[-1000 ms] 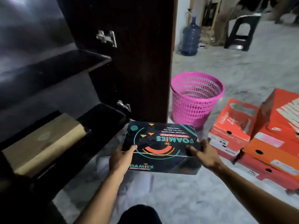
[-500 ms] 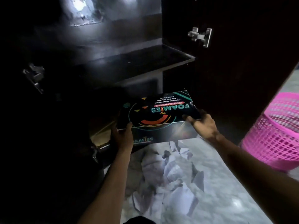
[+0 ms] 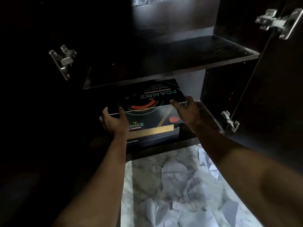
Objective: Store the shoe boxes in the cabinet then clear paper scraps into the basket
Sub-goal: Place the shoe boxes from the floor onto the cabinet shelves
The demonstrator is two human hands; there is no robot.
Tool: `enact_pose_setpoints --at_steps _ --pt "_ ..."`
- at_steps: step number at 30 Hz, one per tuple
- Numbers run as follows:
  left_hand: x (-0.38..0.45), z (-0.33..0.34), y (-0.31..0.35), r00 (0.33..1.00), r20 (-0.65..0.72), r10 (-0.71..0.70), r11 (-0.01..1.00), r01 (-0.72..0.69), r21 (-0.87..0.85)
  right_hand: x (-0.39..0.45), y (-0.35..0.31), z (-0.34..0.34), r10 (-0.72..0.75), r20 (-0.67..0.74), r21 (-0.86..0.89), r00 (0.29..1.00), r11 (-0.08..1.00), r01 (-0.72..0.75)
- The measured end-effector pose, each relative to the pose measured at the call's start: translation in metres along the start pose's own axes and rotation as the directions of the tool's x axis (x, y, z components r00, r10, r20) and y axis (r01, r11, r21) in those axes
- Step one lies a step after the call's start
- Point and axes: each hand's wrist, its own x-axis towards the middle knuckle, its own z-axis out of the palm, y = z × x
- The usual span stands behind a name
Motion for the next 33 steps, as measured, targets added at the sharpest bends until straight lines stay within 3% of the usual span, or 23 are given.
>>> enact_pose_setpoints --at_steps 3,5,8,13,19,23,28,30,33 --pt "-0.002 0.003 -0.004 0.938 -0.062 0.341 0.935 -0.332 0.124 0.010 -0.006 0.018 0.002 0.045 0.005 0.999 1.000 -0.002" --pt "-0.002 0.006 -0.003 0.884 0.020 0.466 0.859 -0.458 0.230 0.013 -0.010 0.030 -0.005 0.070 0.020 0.998 1.000 0.004" --pt "0.004 0.009 -0.002 0.870 0.148 0.471 0.809 -0.492 0.321 0.018 -0.009 0.042 -0.022 0.056 0.035 0.998 0.999 0.020" --pt "0.010 0.007 0.003 0.887 0.205 0.415 0.797 -0.463 0.388 0.018 -0.011 0.039 -0.033 0.089 0.010 0.995 0.999 0.032" --pt "-0.020 0.000 0.020 0.817 0.146 0.558 0.806 -0.575 0.138 -0.012 -0.014 0.005 0.003 0.079 0.081 0.997 0.997 -0.009" --pt "-0.083 0.008 0.030 0.697 0.274 0.663 0.735 -0.675 -0.062 -0.057 0.008 -0.046 -0.075 -0.067 -0.065 0.995 0.995 0.070" --pt "-0.172 0.028 0.036 0.513 0.478 0.713 0.674 -0.689 -0.266 -0.145 0.030 -0.117 0.012 -0.161 -0.127 0.987 0.991 -0.033" --pt "-0.208 0.031 0.035 0.417 0.532 0.737 0.649 -0.657 -0.383 -0.182 0.037 -0.140 0.023 -0.207 -0.189 0.978 0.980 -0.063" --pt "-0.279 0.029 0.035 0.268 0.675 0.688 0.696 -0.506 -0.509 -0.250 0.060 -0.183 0.058 -0.318 -0.217 0.946 0.967 -0.133"
